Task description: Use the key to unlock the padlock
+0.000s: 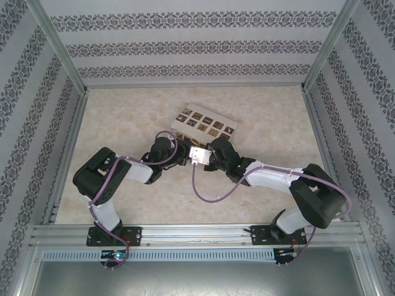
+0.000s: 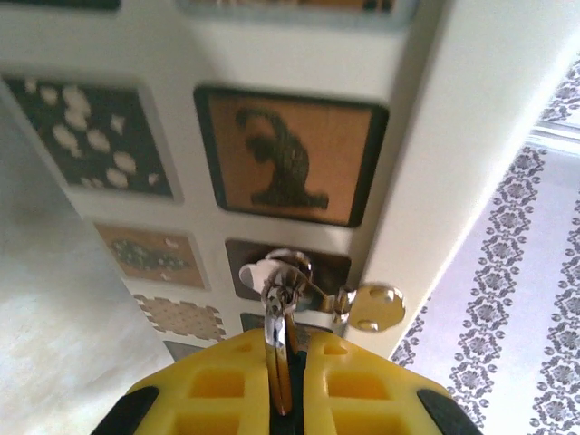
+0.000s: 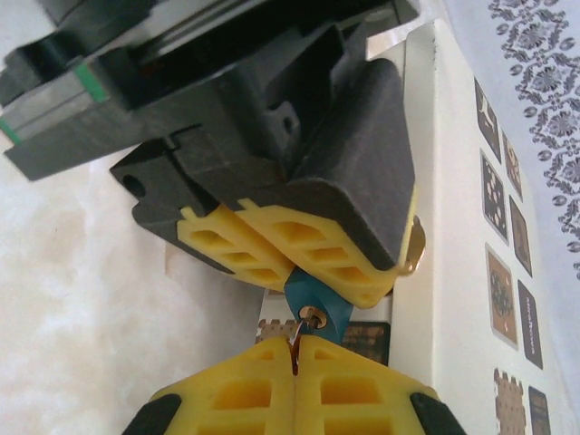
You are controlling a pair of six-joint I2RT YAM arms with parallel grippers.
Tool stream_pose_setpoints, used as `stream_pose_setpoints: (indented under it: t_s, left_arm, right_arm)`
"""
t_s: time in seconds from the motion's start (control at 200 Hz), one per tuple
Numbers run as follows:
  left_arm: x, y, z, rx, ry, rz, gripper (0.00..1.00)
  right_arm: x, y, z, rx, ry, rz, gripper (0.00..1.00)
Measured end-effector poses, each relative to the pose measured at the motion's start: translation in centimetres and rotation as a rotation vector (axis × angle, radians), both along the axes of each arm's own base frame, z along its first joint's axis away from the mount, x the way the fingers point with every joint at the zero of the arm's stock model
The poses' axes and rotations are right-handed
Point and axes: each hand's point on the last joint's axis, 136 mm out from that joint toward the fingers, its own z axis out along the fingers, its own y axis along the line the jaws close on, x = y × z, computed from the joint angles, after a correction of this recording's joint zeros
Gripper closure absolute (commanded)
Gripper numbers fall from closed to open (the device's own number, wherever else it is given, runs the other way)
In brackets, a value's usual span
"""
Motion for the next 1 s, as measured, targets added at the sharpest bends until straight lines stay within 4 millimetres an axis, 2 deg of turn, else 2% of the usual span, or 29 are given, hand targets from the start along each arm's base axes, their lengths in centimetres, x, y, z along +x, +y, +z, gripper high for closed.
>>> stream_pose_setpoints:
  t_s: [0.335,0.58,0.65,0.715,0.789,0.999]
  left_arm:
    - [1.0,0.6,0.2,-0.017,-0.014,0.064,1.00]
    - [0.5,0.6,-1.8,0.007,0.022,0.066,1.00]
    - [0.1,0.6,-2.4,0.016,0.035,0.060,0.96]
    - [-0.3,0.5,-2.9,0.026,0.043,0.054,0.88]
    - [-0.7,0.6,-3.3,0.038,0.048,0.049,0.86]
    - [-1.6,0.8,-3.6,0.078,0.018,0.025,0.71]
  right_arm:
    - [0.8,0.7,0.2,0.262,0.162,-0.194,1.00]
    - [0.4,0.6,-1.7,0.310,0.226,-0.240,1.00]
    - [0.0,0.5,-2.3,0.321,0.242,-0.244,1.00]
    - [-0.3,0.5,-2.8,0.333,0.261,-0.246,1.00]
    - [-0.7,0.5,-3.2,0.353,0.277,-0.246,1.00]
    - [-1.3,0.2,-3.9,0.395,0.301,-0.267,1.00]
